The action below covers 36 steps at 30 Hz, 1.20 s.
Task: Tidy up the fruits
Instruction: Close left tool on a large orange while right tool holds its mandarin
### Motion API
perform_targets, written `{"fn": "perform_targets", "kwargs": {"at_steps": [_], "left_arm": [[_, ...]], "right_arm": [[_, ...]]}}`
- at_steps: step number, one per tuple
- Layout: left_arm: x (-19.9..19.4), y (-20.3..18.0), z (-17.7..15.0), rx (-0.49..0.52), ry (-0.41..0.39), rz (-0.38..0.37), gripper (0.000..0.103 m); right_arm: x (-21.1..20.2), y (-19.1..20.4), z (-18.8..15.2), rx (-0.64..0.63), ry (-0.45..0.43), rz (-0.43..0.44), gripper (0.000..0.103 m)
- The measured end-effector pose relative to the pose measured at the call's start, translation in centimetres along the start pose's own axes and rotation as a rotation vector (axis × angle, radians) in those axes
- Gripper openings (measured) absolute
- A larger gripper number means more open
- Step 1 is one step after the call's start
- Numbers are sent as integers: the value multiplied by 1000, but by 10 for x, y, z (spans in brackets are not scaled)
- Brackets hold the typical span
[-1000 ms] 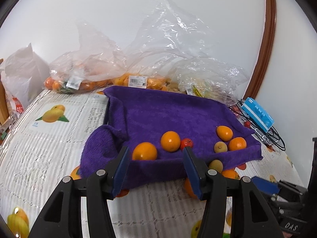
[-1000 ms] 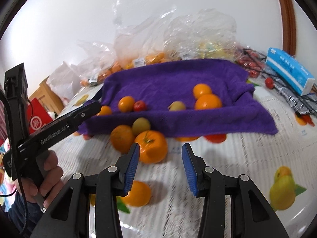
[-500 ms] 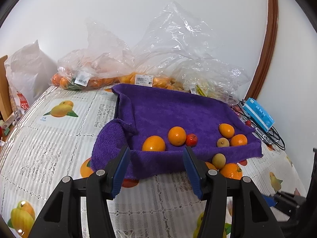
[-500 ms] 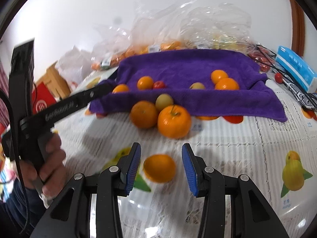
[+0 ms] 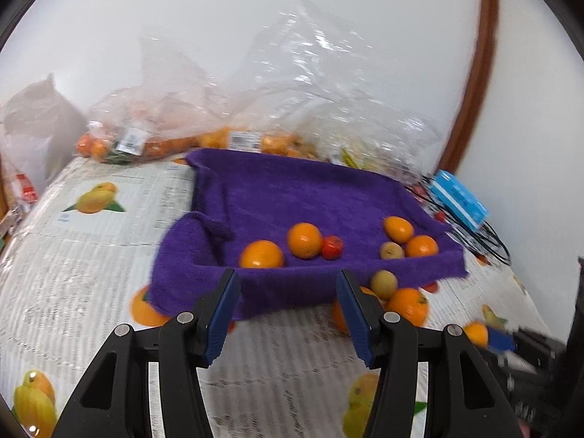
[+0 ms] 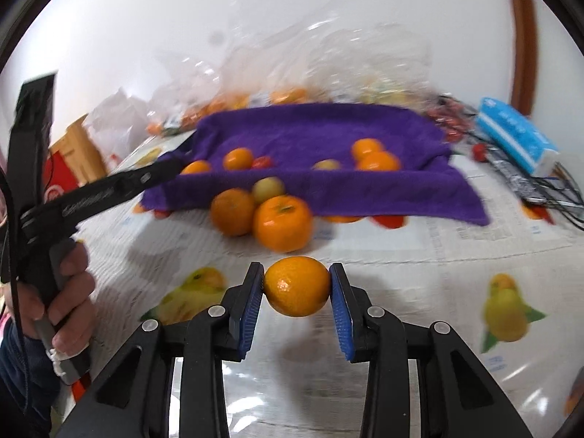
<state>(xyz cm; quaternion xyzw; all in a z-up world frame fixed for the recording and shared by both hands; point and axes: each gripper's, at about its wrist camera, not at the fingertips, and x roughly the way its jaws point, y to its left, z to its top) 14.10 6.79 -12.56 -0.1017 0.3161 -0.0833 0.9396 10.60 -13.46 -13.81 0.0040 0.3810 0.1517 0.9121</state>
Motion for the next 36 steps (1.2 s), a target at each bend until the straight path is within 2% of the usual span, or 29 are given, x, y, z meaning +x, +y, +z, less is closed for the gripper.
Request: {"fn": "perform_targets", "kwargs": {"at_steps": [3, 5, 8, 11, 15, 18, 22, 24, 25, 36], "left_arm": [[5, -13, -4, 53, 47, -69, 54], [10, -24, -7, 101, 76, -84, 55], [17, -37, -10, 146, 116, -78, 58], [27, -44, -11, 165, 155, -71, 58], [46, -51, -13, 171, 238, -14, 58], [52, -52, -12, 156, 247, -5, 58], [55, -53, -12, 144, 251, 5, 56], [55, -53, -13, 142, 255, -24, 42], [56, -52, -11, 143, 255, -33, 41], [37, -34, -15, 50, 201, -43, 41]], "right_arm": [[-5, -23, 1, 40, -17, -45, 36], [-5, -34, 1, 58, -19, -58, 36], [-4, -44, -1, 66, -23, -94, 37], [-6, -48, -3, 55, -35, -88, 37], [-6, -50, -2, 49, -37, -75, 36], [-5, -54, -3, 67, -29, -49, 36], [-3, -58, -4, 97, -20, -59, 37], [0, -59, -4, 105, -6, -62, 37], [2, -59, -4, 111, 3, -63, 36], [1, -60, -5, 124, 5, -82, 36]]}}
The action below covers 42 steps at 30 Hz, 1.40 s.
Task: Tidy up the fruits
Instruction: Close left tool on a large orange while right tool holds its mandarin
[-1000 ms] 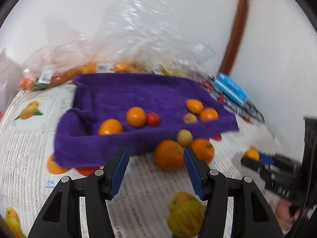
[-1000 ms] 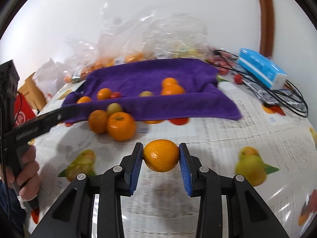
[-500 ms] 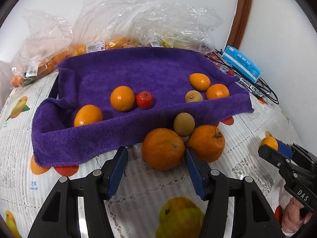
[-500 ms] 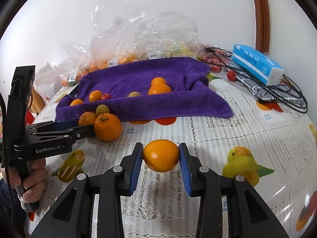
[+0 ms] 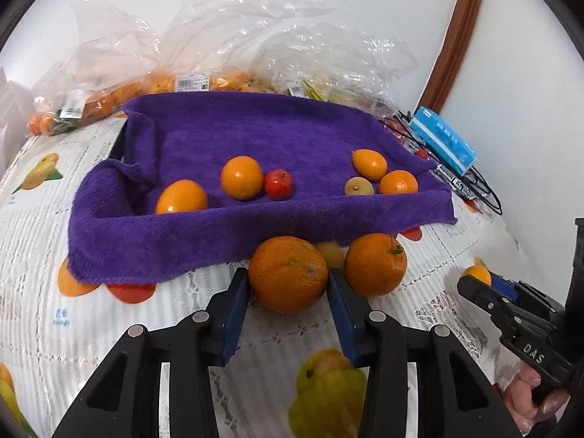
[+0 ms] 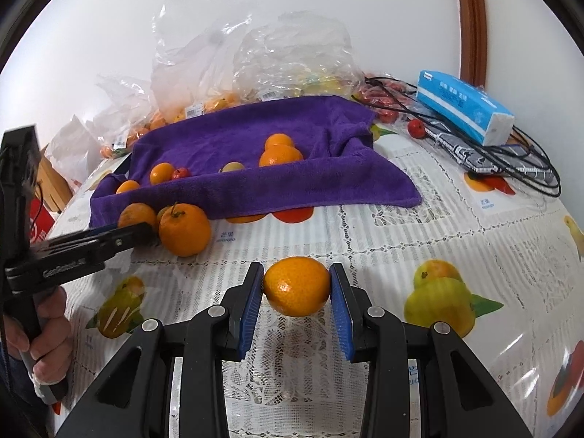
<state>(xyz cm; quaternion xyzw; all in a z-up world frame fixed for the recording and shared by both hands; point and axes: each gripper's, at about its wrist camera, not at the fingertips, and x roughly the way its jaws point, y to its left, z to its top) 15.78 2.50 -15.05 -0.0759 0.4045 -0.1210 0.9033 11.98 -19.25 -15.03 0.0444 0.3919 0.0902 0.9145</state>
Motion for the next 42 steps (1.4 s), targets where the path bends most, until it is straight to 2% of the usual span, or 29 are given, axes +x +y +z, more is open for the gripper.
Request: {"fn": "perform_targets", "kwargs": {"at_steps": [15, 23, 31, 42], "left_arm": [[-36, 6, -8, -38, -159, -11, 41], [-45, 10, -14, -69, -177, -5, 41], [-55, 19, -21, -122, -199, 6, 41], [-66, 18, -26, -132, -230, 30, 41]], "right_arm": [[-12, -3, 0, 31, -63, -18, 37], [-27, 4, -2, -6, -136, -40, 37], [-34, 11, -4, -18, -149, -32, 36], [-48, 20, 3, -35, -185, -6, 36]]}}
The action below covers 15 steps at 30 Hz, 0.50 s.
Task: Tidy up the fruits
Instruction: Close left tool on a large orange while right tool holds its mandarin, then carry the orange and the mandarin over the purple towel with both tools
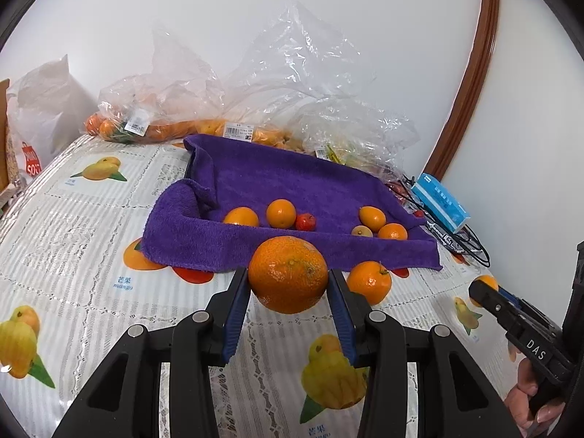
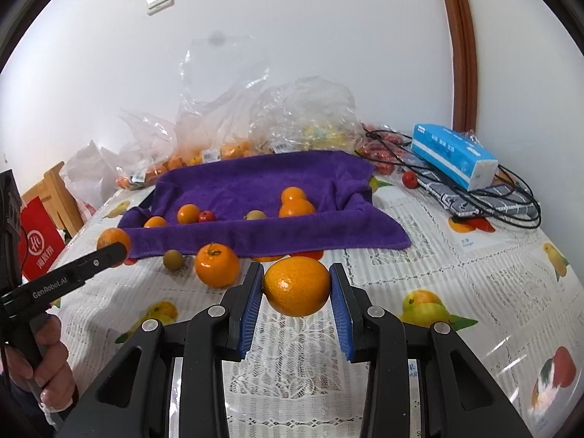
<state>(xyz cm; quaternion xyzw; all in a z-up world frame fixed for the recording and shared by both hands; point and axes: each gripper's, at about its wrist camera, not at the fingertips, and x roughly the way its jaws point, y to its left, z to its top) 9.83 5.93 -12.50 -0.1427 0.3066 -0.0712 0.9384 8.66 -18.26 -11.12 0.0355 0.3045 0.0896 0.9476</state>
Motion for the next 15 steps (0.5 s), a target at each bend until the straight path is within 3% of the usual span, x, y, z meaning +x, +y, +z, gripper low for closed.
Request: {"fn": "perform_targets", "kwargs": {"at_steps": [15], "left_arm": [[-19, -2, 19, -19, -15, 19, 41]], "right_arm": [[-8, 17, 26, -68, -48, 25, 37]]}}
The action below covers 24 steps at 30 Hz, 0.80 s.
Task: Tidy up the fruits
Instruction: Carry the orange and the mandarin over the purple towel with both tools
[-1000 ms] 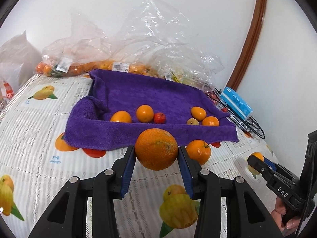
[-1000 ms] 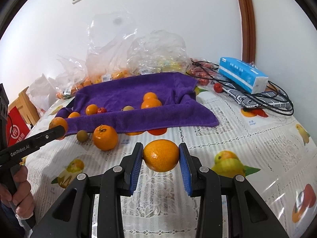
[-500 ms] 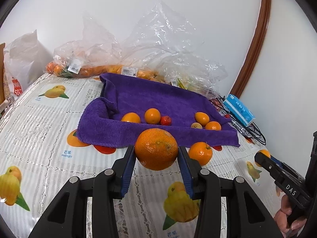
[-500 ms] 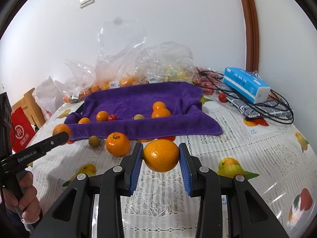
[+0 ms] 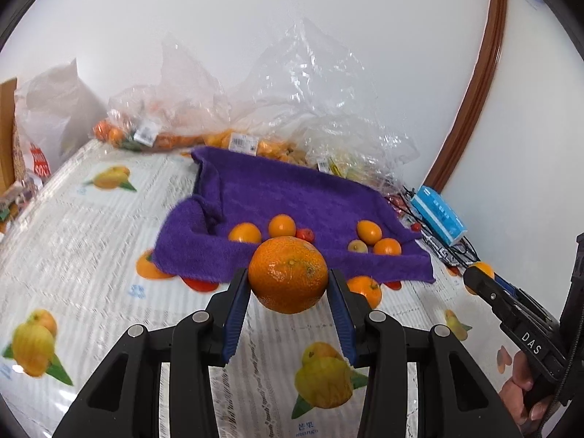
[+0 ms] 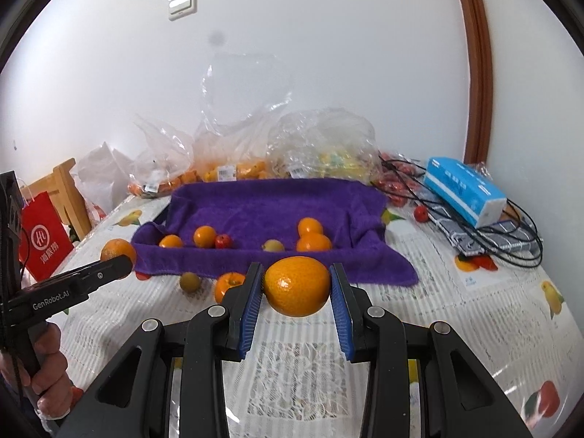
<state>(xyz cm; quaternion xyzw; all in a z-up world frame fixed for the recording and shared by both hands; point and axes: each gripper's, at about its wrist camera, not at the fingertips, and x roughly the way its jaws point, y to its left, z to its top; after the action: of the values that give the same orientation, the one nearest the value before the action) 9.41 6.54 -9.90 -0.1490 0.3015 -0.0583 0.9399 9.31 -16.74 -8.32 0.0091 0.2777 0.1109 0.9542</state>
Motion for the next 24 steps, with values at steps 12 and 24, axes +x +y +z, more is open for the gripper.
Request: {"fn": "perform_targets", "kwargs": {"at_steps": [12, 24], "left_arm": [[5, 1, 40, 29, -41, 90, 41], [41, 6, 64, 24, -58, 113, 41]], "right_arm": [[12, 4, 38, 10, -56, 43, 37], [49, 5, 75, 16, -90, 82, 37]]}}
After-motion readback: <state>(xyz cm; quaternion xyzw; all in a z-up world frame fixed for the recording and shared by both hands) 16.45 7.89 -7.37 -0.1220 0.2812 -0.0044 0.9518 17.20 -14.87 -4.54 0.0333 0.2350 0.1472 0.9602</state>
